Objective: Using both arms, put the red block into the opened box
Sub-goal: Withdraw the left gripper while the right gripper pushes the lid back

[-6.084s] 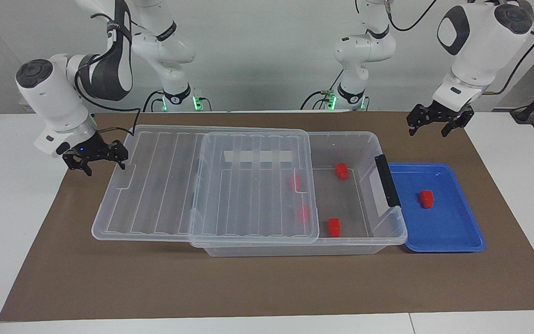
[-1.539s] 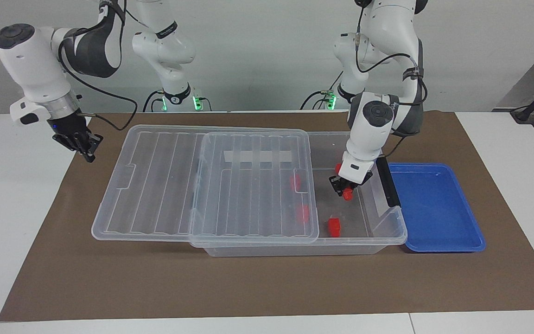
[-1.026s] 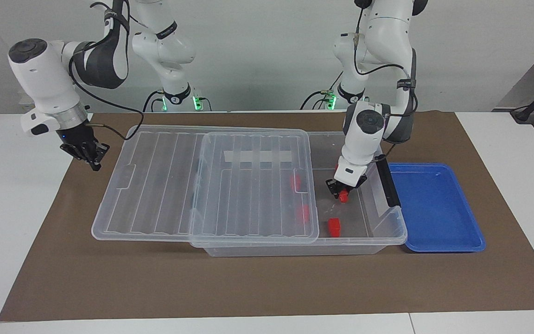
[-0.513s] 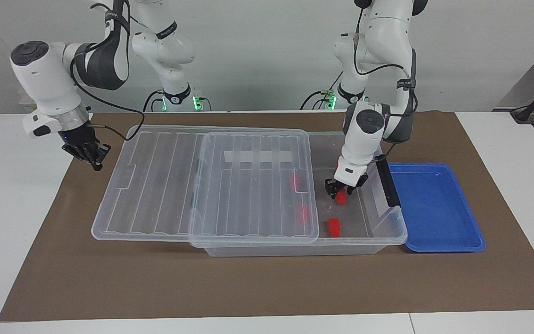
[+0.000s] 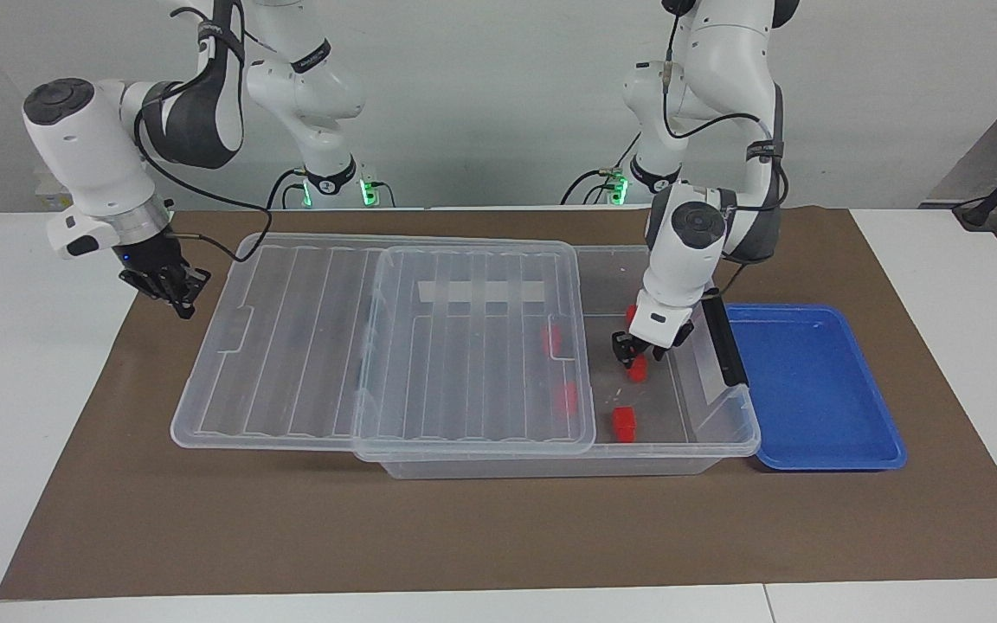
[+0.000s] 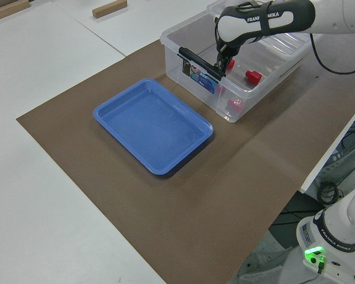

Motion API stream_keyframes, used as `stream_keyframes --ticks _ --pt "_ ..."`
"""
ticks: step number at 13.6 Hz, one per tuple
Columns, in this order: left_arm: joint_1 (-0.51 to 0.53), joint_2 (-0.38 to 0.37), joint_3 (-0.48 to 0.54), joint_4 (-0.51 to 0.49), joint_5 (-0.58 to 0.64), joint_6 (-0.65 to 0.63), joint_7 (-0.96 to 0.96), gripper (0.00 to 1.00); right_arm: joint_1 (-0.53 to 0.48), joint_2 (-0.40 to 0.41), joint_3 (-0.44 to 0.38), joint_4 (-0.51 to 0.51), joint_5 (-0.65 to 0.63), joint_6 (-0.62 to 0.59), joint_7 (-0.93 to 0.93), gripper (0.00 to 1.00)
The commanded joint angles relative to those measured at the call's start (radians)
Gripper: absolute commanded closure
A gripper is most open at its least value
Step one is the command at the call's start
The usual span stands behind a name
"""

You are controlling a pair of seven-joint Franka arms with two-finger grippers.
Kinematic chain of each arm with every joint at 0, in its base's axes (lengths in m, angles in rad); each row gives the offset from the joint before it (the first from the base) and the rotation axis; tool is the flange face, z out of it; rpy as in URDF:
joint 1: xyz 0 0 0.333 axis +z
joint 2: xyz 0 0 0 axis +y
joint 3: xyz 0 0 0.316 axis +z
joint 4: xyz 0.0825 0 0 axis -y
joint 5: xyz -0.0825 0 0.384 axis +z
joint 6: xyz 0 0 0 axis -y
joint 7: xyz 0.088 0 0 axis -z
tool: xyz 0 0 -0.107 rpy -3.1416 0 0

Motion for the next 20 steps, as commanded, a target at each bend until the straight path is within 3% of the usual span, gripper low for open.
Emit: stream_keyframes --ticks 1,3,6,7,8,11,20 --pt "0.003 -0.02 0.006 0.202 0.025 -0.298 -0.005 0.37 0.015 0.005 0.007 -0.005 0.004 0.015 0.003 1.0" --pt "0.028 -0.072 0.006 0.259 0.025 -0.416 0.019 0.36 0.037 0.005 0.007 -0.005 0.005 0.018 0.008 1.0" --pt "0.138 -0.196 0.012 0.26 0.025 -0.525 0.293 0.28 0.064 0.005 0.007 -0.007 0.005 0.007 0.006 1.0" --pt "0.194 -0.229 0.012 0.258 0.025 -0.551 0.393 0.22 0.077 0.005 0.007 -0.007 0.005 0.007 0.006 1.0" --pt "0.257 -0.253 0.012 0.258 0.025 -0.573 0.515 0.0 0.089 0.005 0.007 -0.007 0.005 0.007 0.006 1.0" --pt "0.351 -0.295 0.014 0.214 0.023 -0.573 0.656 0.0 0.141 0.002 0.009 -0.008 0.005 0.003 0.016 1.0" --pt "0.381 -0.301 0.014 0.211 0.023 -0.57 0.655 0.0 0.299 -0.008 0.009 -0.037 0.007 0.01 0.022 1.0"
